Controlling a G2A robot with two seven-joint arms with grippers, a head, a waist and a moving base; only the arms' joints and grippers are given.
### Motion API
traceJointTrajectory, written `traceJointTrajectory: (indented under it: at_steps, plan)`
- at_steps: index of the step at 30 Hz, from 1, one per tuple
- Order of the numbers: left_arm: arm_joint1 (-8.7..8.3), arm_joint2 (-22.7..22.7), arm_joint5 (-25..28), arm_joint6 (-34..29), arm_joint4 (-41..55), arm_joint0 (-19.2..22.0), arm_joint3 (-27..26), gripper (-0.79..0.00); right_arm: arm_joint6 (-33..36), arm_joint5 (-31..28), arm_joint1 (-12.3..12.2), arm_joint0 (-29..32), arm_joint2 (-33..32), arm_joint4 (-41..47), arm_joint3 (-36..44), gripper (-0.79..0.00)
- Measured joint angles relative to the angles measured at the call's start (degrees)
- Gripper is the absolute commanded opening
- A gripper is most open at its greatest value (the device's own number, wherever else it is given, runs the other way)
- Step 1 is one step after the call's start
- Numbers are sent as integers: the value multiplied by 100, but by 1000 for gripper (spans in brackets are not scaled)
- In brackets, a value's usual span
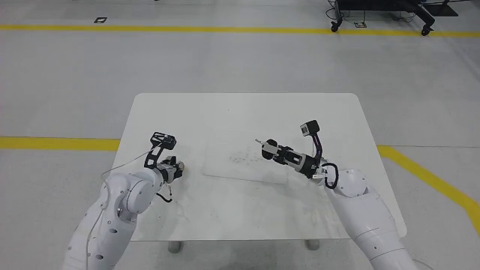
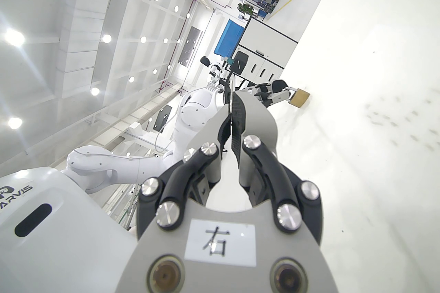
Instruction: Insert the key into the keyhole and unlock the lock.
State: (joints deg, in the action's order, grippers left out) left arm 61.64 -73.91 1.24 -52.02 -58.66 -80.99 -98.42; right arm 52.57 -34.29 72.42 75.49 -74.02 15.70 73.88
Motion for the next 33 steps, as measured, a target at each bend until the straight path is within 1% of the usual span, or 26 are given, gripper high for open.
traceJointTrajectory:
  at_steps: [13,21,24,27,30,31,33]
  plan:
    - [11,58,-40,-246,-104,114,89,-785,0,0,0,0,0,0,0,-785]
    - [20,71,-31,-82,-181,127,118,-785,0,0,0,0,0,0,0,-785]
    - [22,52,57,165,-191,101,99,-785,0,0,0,0,0,0,0,-785]
    - [23,-18,312,660,-23,22,63,-785,0,0,0,0,0,0,0,-785]
    - [39,-162,761,1419,584,-106,97,-785,0,0,0,0,0,0,0,-785]
    - [53,-226,955,1751,942,-151,163,-785,0,0,0,0,0,0,0,-785]
    - [81,-295,1275,2179,1609,-176,318,-785,0,0,0,0,0,0,0,-785]
